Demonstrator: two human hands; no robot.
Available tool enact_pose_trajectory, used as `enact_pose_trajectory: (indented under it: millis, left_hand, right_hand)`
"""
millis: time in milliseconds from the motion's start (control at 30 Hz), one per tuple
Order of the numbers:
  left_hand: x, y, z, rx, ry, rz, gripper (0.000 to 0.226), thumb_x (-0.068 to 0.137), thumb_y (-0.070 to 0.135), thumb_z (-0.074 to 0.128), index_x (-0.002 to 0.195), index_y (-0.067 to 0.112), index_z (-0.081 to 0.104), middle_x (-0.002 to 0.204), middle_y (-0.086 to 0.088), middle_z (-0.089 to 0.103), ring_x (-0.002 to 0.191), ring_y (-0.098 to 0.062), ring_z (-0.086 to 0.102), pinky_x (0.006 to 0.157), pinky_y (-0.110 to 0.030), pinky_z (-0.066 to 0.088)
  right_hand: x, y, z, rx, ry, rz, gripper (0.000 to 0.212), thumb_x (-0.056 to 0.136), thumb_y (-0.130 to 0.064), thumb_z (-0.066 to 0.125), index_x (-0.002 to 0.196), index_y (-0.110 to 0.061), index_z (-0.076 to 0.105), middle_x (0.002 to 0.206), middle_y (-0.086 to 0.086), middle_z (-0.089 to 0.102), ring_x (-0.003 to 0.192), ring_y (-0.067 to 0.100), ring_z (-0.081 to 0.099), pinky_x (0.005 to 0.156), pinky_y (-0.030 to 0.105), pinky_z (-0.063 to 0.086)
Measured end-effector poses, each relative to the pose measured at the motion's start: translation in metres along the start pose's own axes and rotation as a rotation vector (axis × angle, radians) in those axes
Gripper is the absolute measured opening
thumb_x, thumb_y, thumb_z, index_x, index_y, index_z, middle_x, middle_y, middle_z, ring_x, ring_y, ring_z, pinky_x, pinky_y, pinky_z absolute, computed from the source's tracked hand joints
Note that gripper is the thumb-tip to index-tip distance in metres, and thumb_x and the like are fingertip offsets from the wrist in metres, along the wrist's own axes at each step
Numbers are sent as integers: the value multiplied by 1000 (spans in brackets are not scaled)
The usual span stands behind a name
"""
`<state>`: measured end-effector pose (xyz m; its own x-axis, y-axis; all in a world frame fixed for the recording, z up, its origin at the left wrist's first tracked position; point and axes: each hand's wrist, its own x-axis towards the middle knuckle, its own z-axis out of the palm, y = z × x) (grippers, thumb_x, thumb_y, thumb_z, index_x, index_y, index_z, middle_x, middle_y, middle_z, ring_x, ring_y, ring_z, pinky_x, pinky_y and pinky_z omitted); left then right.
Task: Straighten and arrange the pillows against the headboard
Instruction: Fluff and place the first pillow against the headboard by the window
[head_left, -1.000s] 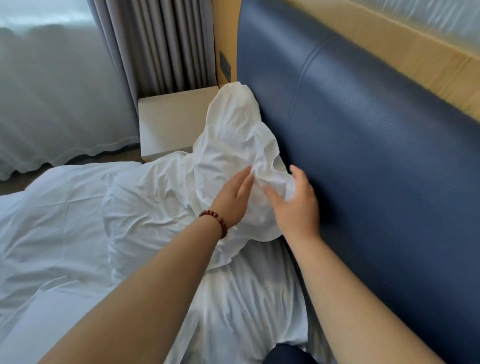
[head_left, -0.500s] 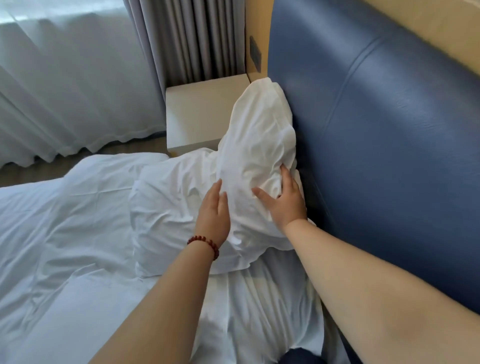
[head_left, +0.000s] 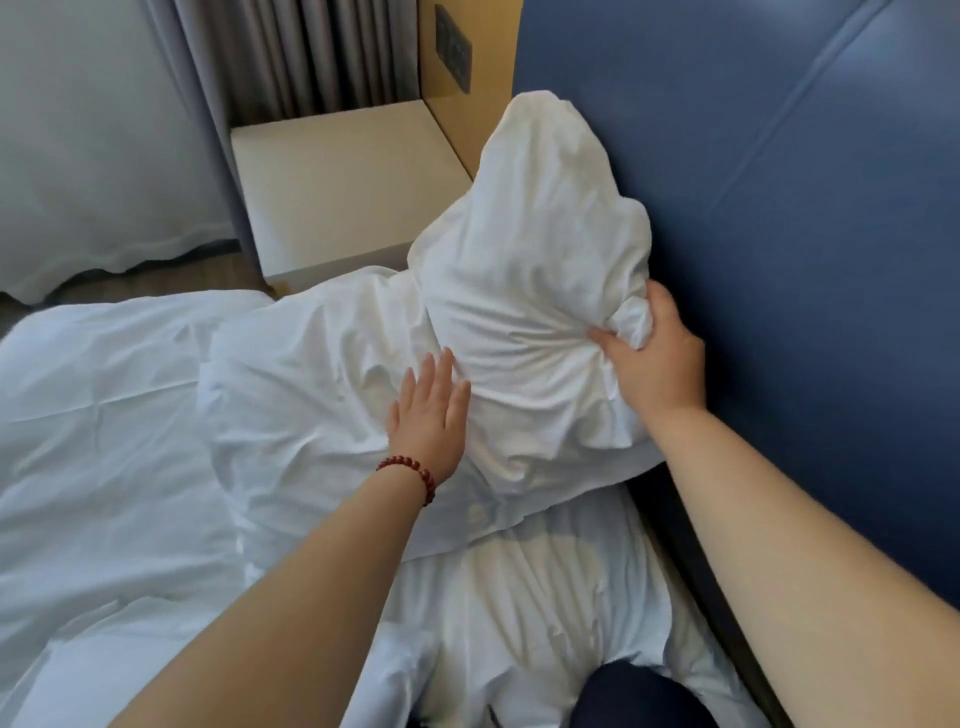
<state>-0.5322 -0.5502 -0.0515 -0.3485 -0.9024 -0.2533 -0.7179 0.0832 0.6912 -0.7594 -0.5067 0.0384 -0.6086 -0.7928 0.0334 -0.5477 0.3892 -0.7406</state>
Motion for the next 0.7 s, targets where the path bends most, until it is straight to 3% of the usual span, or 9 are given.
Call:
enact_pose_trajectory:
  millis: [133,267,333,433,533,600,700]
  left_hand:
    - [25,-21,12,236,-160,-39,62,97,60,6,149,40,-19,156,18,-28,145,-18,-28,113,-56,-17]
    - [42,-33,19,237,-251,-68,61,99,56,10,150,38,-18,158,16,-24,145,-20,-27,109,-56,-22]
    - [36,-39,19,203,-203,-25,60,99,55,9,152,37,-13,160,13,-20,146,-19,-24,111,-54,-20]
    - [12,-42,25,54,6,21,67,92,64,4,152,37,-9,163,8,-14,149,-19,-16,118,-52,-11]
    - [-4,-9,45,-140,210,150,71,84,74,1,147,45,-16,159,12,-22,147,-20,-21,115,-47,-11]
    - [6,15,62,-169,197,200,68,85,74,5,142,50,-21,157,14,-28,146,-20,-24,113,-51,-14]
    - [40,27,87,-31,135,85,69,86,71,8,144,49,-24,157,12,-30,147,-23,-22,112,-64,-11]
  right_hand:
    - [-5,0,-6,0,179,-81,67,83,-39,75,142,-31,45,130,-3,62,117,20,58,94,26,45]
    - [-33,16,2,-58,124,-1,75,86,-47,70,150,-36,33,143,-1,48,125,19,49,91,24,36]
    - [-57,30,-9,-25,110,54,83,82,-51,71,151,-40,26,150,-6,40,132,14,44,95,27,37]
    - [-89,49,-15,95,119,140,93,76,-52,76,151,-43,21,153,-11,39,135,15,44,104,37,43]
    - [-93,60,0,201,109,153,99,71,-48,82,150,-42,23,150,-7,42,130,15,49,104,38,45]
    - [-85,62,11,244,89,160,106,62,-57,83,149,-43,24,150,-4,38,130,17,47,104,41,45]
    - [-75,72,18,329,81,145,106,57,-68,79,147,-49,24,149,-12,41,131,14,47,105,42,46]
